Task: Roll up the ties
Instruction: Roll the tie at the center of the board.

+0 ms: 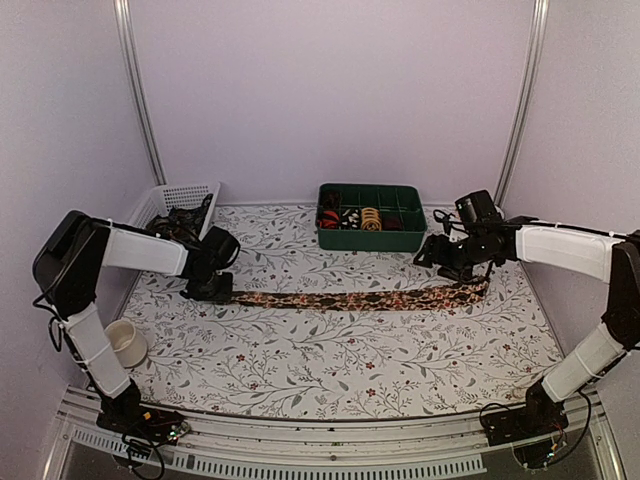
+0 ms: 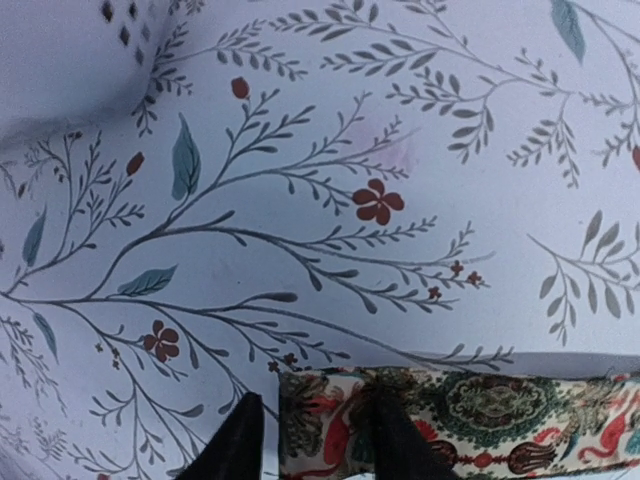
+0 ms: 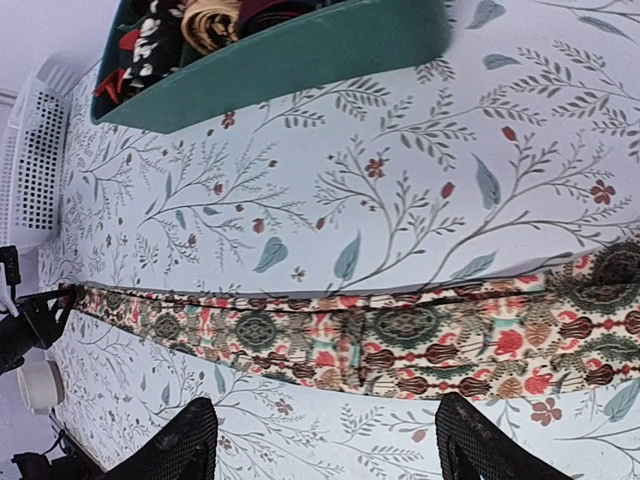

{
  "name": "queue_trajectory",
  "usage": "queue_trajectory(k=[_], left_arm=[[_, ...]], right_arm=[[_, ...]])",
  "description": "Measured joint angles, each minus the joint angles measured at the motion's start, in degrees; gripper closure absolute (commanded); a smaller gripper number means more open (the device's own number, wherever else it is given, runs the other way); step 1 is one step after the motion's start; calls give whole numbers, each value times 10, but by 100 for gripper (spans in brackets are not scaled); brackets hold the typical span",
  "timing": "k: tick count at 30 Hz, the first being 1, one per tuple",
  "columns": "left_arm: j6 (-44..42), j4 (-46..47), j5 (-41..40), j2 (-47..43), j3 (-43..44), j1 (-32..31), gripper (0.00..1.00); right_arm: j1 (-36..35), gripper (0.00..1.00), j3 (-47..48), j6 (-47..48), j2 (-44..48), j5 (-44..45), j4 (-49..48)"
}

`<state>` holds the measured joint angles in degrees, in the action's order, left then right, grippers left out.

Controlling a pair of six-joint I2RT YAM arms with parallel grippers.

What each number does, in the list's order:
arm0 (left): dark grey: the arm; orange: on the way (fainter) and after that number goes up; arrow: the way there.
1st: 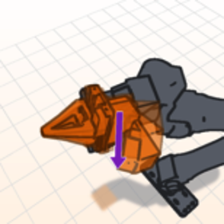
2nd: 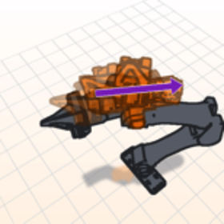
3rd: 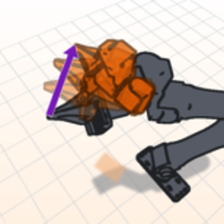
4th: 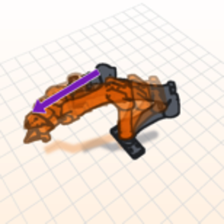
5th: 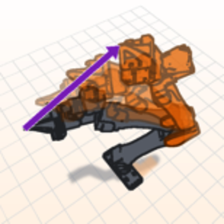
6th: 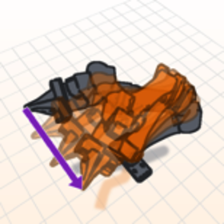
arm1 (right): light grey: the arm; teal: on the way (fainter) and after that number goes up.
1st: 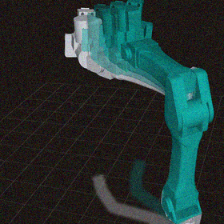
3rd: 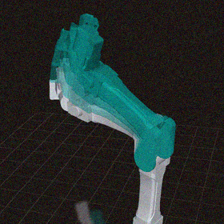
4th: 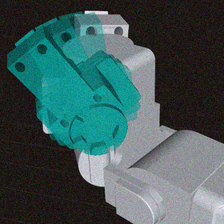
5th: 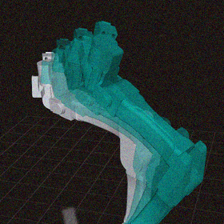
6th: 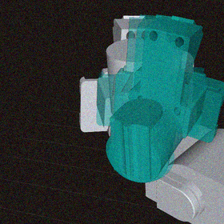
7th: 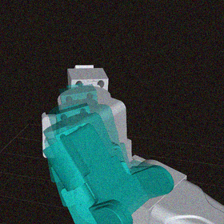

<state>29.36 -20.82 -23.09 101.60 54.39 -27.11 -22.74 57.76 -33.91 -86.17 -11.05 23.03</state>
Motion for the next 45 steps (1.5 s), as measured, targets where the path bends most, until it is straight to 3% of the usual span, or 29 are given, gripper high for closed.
queue_trajectory(k=[6,14,25,35,41,45], left_arm=[[3,13,12,-37,-19,0,35],[33,151,110,-153,-155,36,35],[64,312,244,-166,-250,118,41],[82,395,312,-124,-259,140,63],[84,400,315,-115,-261,141,93],[81,401,312,-116,-261,141,100]], right_arm=[[-36,25,16,-9,-17,-3,-23],[-43,25,16,-9,-25,-16,-36],[-117,25,91,18,-77,-44,-55],[-186,25,185,0,-180,-125,-121],[-210,25,262,-43,-271,-188,-175],[-224,26,329,-87,-345,-234,-217]])
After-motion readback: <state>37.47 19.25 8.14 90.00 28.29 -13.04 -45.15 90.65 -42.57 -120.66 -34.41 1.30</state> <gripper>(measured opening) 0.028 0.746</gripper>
